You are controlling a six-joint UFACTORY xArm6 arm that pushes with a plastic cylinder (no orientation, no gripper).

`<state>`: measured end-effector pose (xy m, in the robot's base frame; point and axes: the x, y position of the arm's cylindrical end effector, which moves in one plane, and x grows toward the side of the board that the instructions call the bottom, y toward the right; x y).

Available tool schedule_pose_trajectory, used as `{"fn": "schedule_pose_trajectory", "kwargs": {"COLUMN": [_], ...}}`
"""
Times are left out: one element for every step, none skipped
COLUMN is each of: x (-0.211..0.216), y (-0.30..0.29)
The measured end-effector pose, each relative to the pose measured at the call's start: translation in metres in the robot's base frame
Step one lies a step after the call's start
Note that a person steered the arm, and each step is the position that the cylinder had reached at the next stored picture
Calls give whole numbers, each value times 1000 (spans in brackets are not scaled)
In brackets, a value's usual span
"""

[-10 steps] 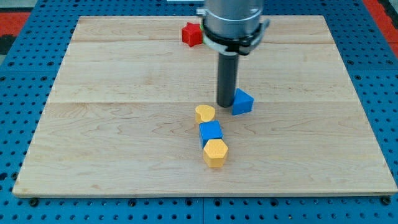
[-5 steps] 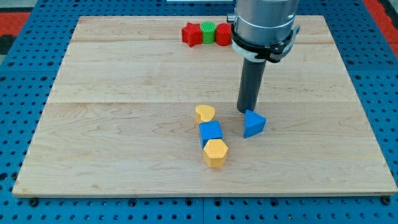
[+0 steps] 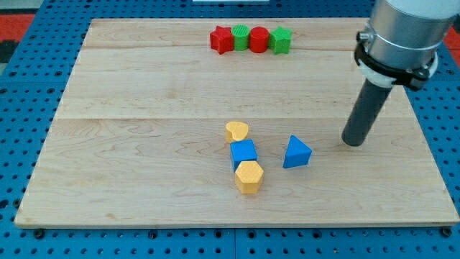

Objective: Place the blue triangle to the bottom right of the blue cube

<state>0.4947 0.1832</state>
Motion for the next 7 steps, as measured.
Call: {"fn": "schedule_pose_trajectory", "kwargs": {"x": [1, 3, 7, 7, -3, -7, 9], "y": [-17, -35, -50, -60, -54, -65, -97]}}
